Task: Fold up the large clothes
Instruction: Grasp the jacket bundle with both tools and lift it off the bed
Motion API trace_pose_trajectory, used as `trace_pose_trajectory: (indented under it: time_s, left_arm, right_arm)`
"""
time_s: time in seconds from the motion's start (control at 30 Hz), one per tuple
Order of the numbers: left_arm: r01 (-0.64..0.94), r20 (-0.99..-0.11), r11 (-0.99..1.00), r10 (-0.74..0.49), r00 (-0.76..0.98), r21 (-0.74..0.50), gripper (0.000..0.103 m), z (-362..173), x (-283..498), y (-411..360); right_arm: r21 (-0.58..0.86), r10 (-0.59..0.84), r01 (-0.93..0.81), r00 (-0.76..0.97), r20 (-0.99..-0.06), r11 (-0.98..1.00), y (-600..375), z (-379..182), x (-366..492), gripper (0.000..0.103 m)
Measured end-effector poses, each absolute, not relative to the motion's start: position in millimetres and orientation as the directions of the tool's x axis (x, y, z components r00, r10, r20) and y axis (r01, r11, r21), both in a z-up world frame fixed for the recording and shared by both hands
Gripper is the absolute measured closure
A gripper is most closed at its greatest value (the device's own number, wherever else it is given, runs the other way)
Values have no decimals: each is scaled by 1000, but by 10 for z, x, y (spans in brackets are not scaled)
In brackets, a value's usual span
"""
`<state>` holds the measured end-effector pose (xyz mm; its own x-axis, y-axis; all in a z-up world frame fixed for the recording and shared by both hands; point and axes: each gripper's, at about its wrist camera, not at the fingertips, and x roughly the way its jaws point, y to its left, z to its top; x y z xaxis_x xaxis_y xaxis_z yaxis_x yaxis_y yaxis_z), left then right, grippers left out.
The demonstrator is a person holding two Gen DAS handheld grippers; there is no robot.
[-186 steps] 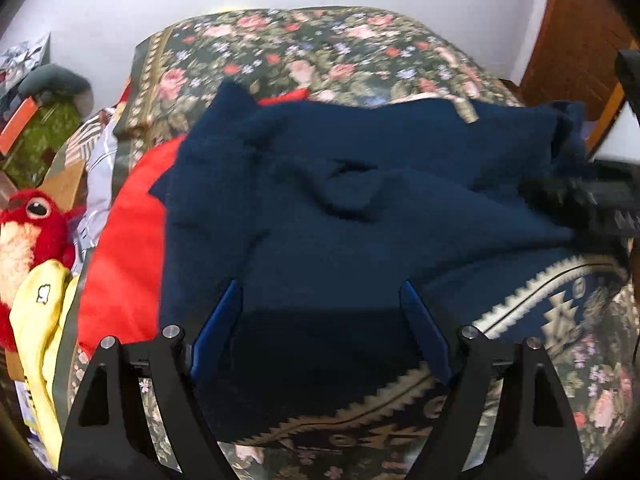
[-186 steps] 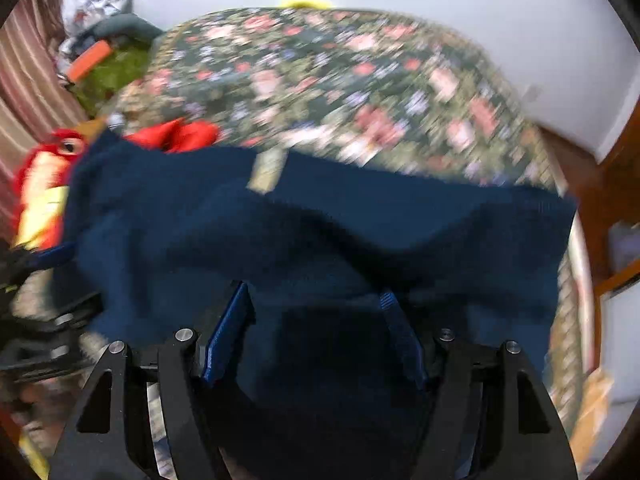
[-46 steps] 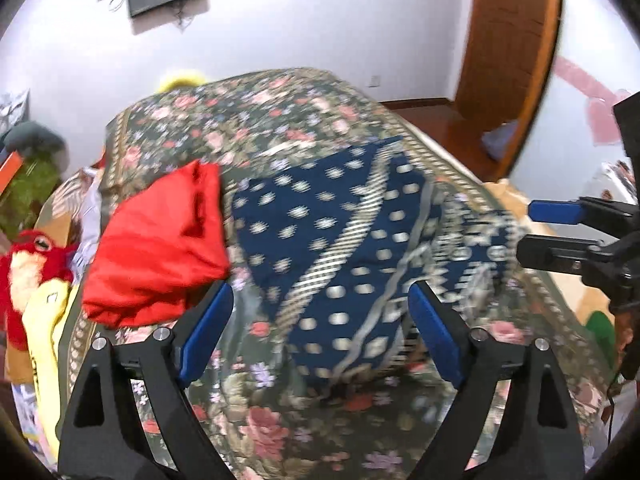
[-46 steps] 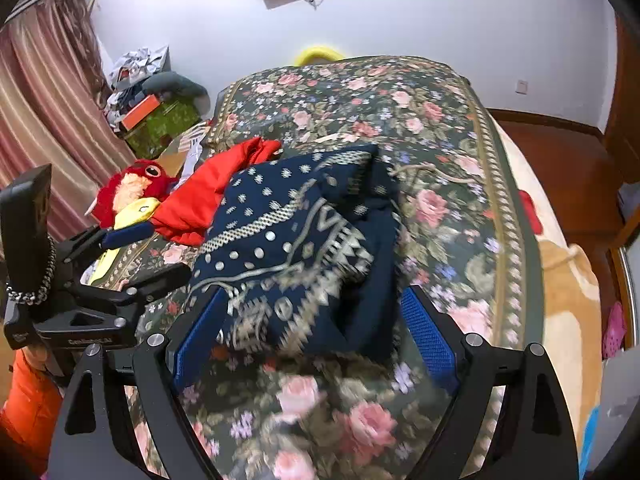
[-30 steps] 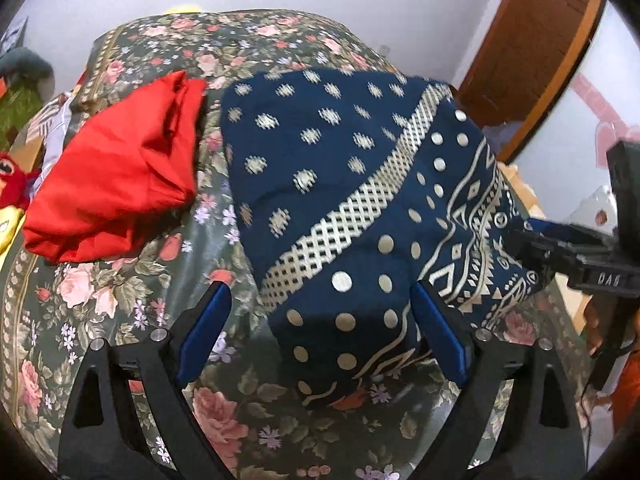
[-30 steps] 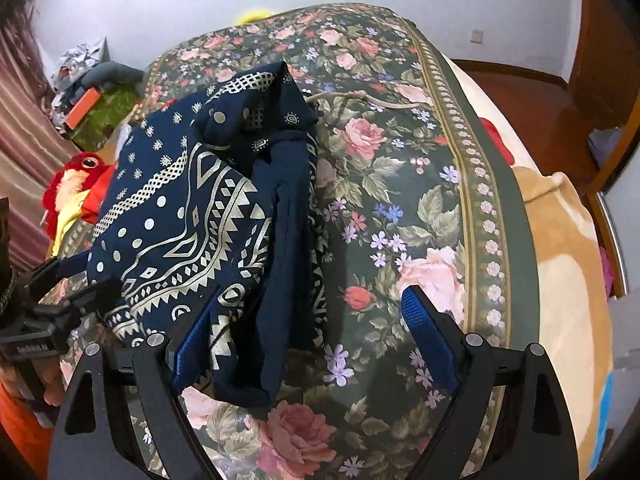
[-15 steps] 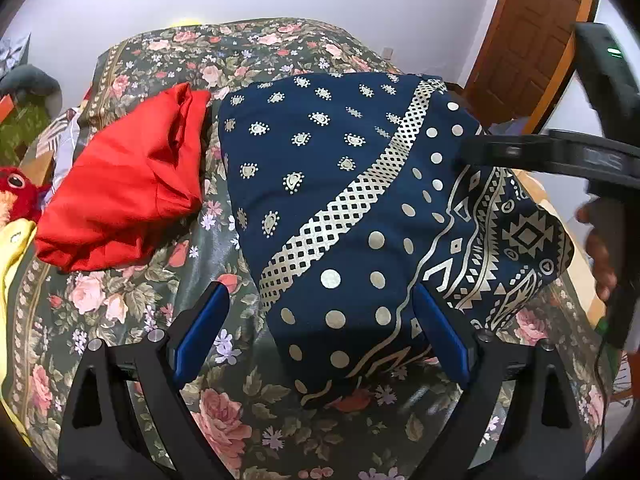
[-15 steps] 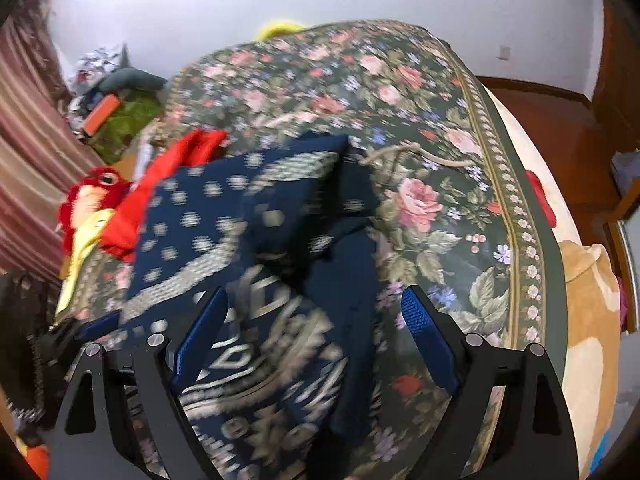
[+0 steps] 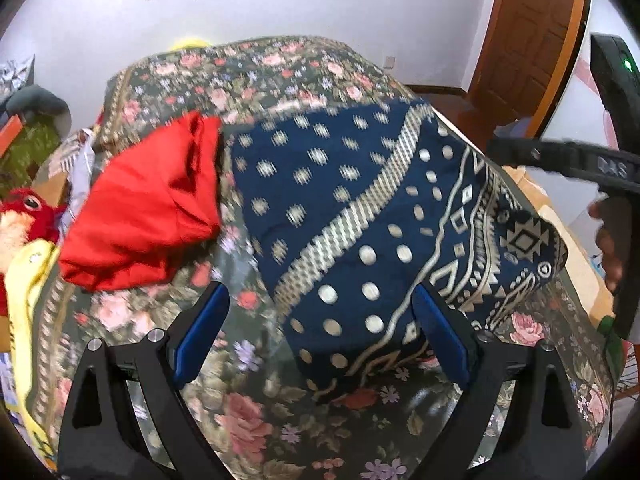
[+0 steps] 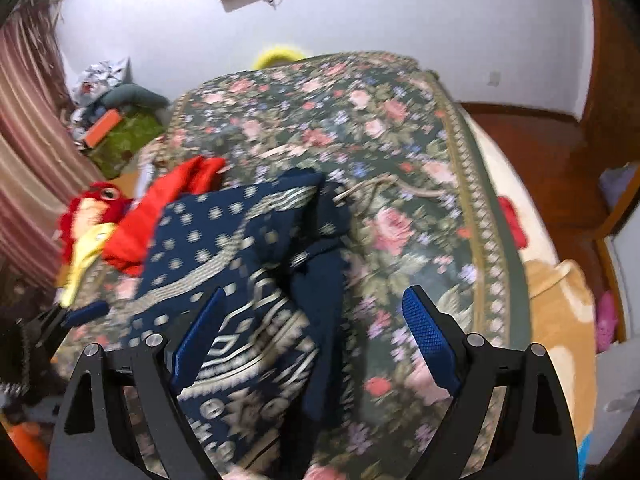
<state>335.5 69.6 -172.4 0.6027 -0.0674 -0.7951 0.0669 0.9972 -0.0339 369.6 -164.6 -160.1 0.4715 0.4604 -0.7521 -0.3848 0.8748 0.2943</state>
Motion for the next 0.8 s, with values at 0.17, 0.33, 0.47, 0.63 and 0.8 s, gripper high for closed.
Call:
trace_pose_trajectory:
  time_s: [0.17, 0.33, 0.47, 0.63, 0.8]
  left_arm:
    - [43, -788, 996, -89, 610, -79, 8, -1622, 3471, 885]
    - [21, -830, 966, -234, 506, -260, 8, -1886, 3735, 1101]
    - [-25, -808, 889, -403, 430, -457, 6, -2157, 3922, 1236]
    - [-35, -780, 831, -504, 370, -555, 1, -2386, 4171, 1210]
    - [-16, -774, 821, -532, 344, -571, 1, -2480, 4348, 1125]
  right_arm:
    - [411, 547, -394, 347, -762, 822, -1611, -1814, 3692, 15]
    - [431, 528, -348, 265, -807, 833, -1610, -2192, 3807, 15]
    - [507, 576, -312, 198, -793, 804, -1667, -2435, 3993, 14]
    - [605, 655, -293, 114, -747, 740, -1638, -2598, 4161, 14]
    - [649, 695, -292, 79, -715, 702, -1586, -2662, 4229, 10]
